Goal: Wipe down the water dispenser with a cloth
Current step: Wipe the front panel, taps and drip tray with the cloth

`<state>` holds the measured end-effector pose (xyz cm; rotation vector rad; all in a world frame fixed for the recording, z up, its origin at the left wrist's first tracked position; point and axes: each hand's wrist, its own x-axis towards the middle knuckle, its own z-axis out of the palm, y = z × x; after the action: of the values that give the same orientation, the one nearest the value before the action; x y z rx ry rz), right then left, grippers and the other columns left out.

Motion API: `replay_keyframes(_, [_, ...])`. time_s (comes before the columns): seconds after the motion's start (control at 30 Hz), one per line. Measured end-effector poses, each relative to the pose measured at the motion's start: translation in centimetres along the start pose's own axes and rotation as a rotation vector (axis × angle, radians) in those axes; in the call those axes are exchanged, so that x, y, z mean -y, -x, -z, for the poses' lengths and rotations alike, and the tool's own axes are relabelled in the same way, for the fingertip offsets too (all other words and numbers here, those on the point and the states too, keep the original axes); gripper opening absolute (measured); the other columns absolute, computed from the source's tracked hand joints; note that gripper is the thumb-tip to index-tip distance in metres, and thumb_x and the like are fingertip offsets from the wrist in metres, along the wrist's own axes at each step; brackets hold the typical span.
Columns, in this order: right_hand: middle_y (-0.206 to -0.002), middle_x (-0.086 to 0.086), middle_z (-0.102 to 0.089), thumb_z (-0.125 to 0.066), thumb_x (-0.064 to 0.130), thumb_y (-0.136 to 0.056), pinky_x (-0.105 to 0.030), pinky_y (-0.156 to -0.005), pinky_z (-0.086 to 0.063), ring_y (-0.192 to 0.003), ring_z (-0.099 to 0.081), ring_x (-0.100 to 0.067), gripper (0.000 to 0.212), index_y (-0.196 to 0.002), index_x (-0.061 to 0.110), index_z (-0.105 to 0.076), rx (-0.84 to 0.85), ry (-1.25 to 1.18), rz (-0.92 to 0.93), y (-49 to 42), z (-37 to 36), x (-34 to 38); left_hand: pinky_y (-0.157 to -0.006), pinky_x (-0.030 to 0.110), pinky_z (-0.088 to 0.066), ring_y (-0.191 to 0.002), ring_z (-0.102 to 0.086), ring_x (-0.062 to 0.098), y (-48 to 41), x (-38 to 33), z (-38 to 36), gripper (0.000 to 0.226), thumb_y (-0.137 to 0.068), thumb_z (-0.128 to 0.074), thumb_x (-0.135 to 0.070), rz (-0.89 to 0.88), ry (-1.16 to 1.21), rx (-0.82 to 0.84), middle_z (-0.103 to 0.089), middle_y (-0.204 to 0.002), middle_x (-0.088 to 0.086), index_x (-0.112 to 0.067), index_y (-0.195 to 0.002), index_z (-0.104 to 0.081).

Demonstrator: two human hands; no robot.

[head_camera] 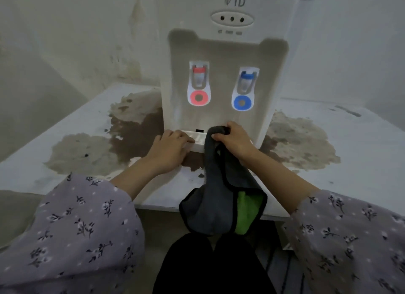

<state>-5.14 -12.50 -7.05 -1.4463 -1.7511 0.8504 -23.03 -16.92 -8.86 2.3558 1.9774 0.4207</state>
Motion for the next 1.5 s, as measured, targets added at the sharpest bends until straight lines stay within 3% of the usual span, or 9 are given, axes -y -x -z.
replay_keyframes(0.17, [-0.075,-0.001,-0.059,-0.072,0.010,-0.077,-0.008,-0.058,-0.041,-0.068,-0.054,-0.009,0.015,-0.085,0.002,-0.062,-0.073,0.031,0.106,-2.4,-1.7,0.8,-0.087,0.032,-0.025,-0.122,-0.037,0.019,0.4,1.6,-0.9,0.037,-0.097,-0.042,-0.023,-0.075,-0.072,-0.171,-0.047,-0.134,-0.007,-0.034,-0.132,-0.049])
replay_keyframes(0.3, [-0.079,-0.003,-0.066,-0.072,0.009,-0.075,-0.024,-0.074,-0.047,-0.077,-0.061,-0.018,0.009,-0.082,0.004,-0.067,-0.069,0.111,0.245,-3.5,-2.7,1.5,-0.074,0.028,-0.016,-0.109,-0.045,0.021,0.3,2.4,-1.0,0.033,-0.094,-0.048,-0.019,-0.098,-0.072,-0.281,-0.058,-0.125,-0.007,-0.033,-0.121,-0.060])
replay_keyframes(0.4, [-0.089,-0.006,-0.070,-0.069,0.010,-0.080,-0.026,-0.079,-0.047,-0.083,-0.063,-0.019,0.013,-0.091,0.006,-0.071,-0.049,0.275,0.436,-3.3,-3.5,1.7,-0.072,0.030,-0.016,-0.102,-0.049,0.024,0.3,2.6,-1.1,0.030,-0.090,-0.053,-0.016,-0.073,-0.064,-0.335,-0.063,-0.116,-0.005,-0.033,-0.112,-0.067])
replay_keyframes(0.53, [-0.093,-0.010,-0.070,-0.068,0.009,-0.081,-0.026,-0.072,-0.044,-0.083,-0.062,-0.024,0.016,-0.096,0.008,-0.072,-0.082,0.490,0.673,-3.8,-4.9,2.0,-0.071,0.032,-0.026,-0.093,-0.053,0.025,0.4,3.0,-1.4,0.029,-0.085,-0.060,-0.013,-0.057,-0.086,-0.365,-0.067,-0.108,-0.004,-0.032,-0.105,-0.070])
replay_keyframes(0.67, [-0.091,-0.011,-0.066,-0.062,0.006,-0.083,-0.028,-0.064,-0.046,-0.082,-0.060,-0.027,0.014,-0.092,0.006,-0.072,-0.050,0.695,0.761,-5.1,-5.5,1.8,-0.069,0.030,-0.023,-0.083,-0.055,0.026,0.4,3.7,-2.0,0.028,-0.079,-0.064,-0.012,-0.070,-0.098,-0.445,-0.069,-0.099,-0.003,-0.030,-0.098,-0.073])
replay_keyframes(0.77, [-0.091,-0.010,-0.066,-0.061,0.006,-0.082,-0.038,-0.062,-0.053,-0.086,-0.058,-0.027,0.013,-0.089,0.005,-0.072,0.025,0.819,0.841,-5.6,-5.9,1.8,-0.068,0.026,-0.015,-0.082,-0.055,0.024,0.4,3.8,-2.2,0.031,-0.084,-0.048,-0.018,-0.063,-0.086,-0.466,-0.069,-0.097,-0.007,-0.032,-0.098,-0.072])
replay_keyframes(0.97, [-0.101,-0.005,-0.062,-0.052,0.007,-0.086,-0.035,-0.076,-0.049,-0.097,-0.052,-0.019,0.024,-0.106,0.012,-0.065,0.250,0.879,0.830,-6.2,-4.4,3.5,-0.066,0.028,-0.017,-0.079,-0.056,0.024,0.2,3.8,-2.4,0.035,-0.085,-0.040,-0.021,-0.065,-0.047,-0.512,-0.070,-0.093,-0.008,-0.030,-0.096,-0.073])
replay_keyframes(1.1, [-0.092,-0.008,-0.053,-0.054,0.003,-0.080,-0.036,-0.066,-0.046,-0.081,-0.051,-0.024,0.025,-0.102,0.013,-0.046,0.309,0.753,0.787,-5.7,-4.0,3.5,-0.067,0.029,-0.020,-0.079,-0.054,0.024,0.0,3.9,-2.6,0.033,-0.086,-0.042,-0.023,-0.061,-0.066,-0.531,-0.069,-0.091,-0.007,-0.030,-0.096,-0.073])
replay_keyframes(1.5, [-0.094,-0.012,-0.059,-0.052,-0.007,-0.077,-0.041,-0.078,-0.049,-0.087,-0.056,-0.025,0.025,-0.090,0.012,-0.041,0.434,0.382,0.499,-5.2,-5.9,3.9,-0.067,0.029,-0.022,-0.072,-0.054,0.022,-0.3,4.2,-2.5,0.029,-0.082,-0.047,-0.018,-0.094,-0.030,-0.620,-0.066,-0.082,-0.007,-0.029,-0.080,-0.073])
